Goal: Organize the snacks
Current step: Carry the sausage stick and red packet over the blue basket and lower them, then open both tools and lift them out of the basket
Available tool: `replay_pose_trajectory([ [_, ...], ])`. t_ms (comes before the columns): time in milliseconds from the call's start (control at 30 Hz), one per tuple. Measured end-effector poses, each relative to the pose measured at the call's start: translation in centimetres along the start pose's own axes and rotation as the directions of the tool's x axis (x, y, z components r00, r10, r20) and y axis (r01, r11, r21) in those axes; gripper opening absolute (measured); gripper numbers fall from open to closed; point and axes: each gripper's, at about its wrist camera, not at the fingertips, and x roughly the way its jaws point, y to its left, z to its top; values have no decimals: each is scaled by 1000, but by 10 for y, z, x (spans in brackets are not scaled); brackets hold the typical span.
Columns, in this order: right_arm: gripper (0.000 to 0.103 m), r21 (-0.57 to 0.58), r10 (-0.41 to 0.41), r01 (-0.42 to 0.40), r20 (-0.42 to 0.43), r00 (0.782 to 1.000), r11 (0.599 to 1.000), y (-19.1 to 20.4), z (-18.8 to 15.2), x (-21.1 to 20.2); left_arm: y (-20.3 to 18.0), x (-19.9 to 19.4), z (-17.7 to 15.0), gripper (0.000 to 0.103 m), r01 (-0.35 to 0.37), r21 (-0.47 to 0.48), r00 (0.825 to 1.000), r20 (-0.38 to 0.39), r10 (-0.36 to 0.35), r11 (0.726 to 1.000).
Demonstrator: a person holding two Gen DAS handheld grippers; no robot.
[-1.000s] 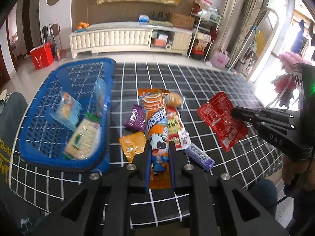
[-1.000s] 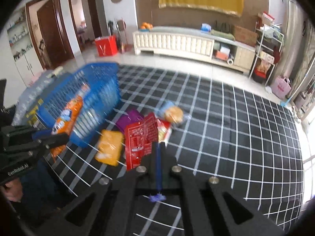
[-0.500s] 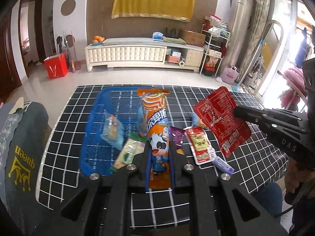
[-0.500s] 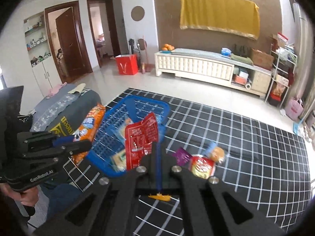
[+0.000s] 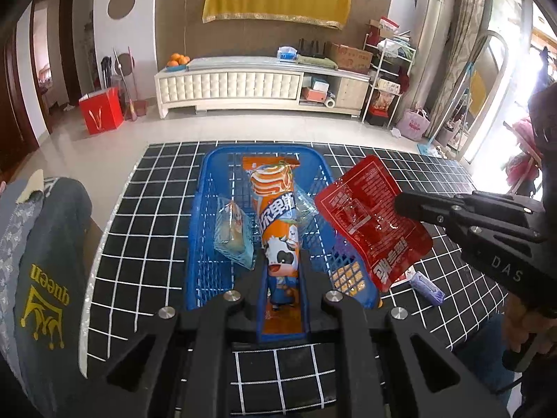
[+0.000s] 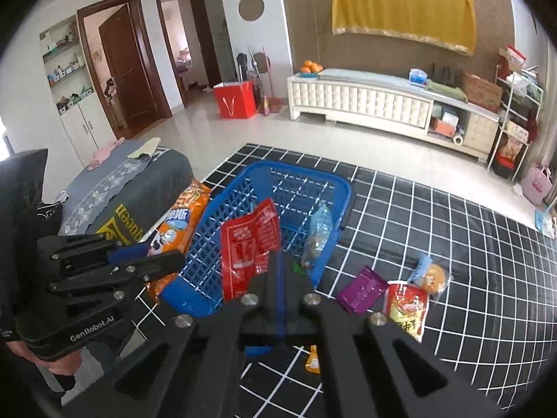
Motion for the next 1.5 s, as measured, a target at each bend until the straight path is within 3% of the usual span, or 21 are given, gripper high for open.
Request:
replay_pose_trajectory([
  [300,1,2,-9,9,-66,998,1000,4,-2,30,14,29,1,14,16,-18,999,-52,-17,1000],
  [800,1,-1,5,-5,-130,992,1000,12,-15,52,20,42,-7,14,-5,-37,995,-100,1,999],
  [900,2,-11,-13,12,-134,991,1000,12,-16,53,23,42,-7,20,-10,-48,994,-105,5,999],
  [967,1,-17,-28,26,-128,991,1000,13,-17,53,23,42,-7,30,-21,-51,994,-109,16,998],
  [1133,3,-26,-28,25,-128,991,999,14,-18,53,22,35,-9,33,-38,-45,995,-96,33,998],
  [1200,9,-15,-31,29,-134,991,999,13,-19,53,22,32,-10,35,-42,-43,995,-94,38,998],
  [1233,18,-7,-27,26,-133,991,1000,12,-19,52,22,30,-10,35,-44,-43,995,-93,40,998],
  [1300,46,4,-16,16,-121,993,1000,10,-20,47,21,26,-11,35,-47,-42,995,-91,43,998],
  [1333,66,5,-12,12,-110,994,1000,10,-20,44,21,24,-12,35,-45,-44,995,-89,41,998],
  [1367,73,4,-13,13,-92,996,1000,10,-20,39,20,22,-12,38,-42,-48,995,-88,38,998],
  [1500,75,21,-13,14,-50,999,1000,3,-20,18,14,10,-12,40,-43,-44,996,-77,39,998],
])
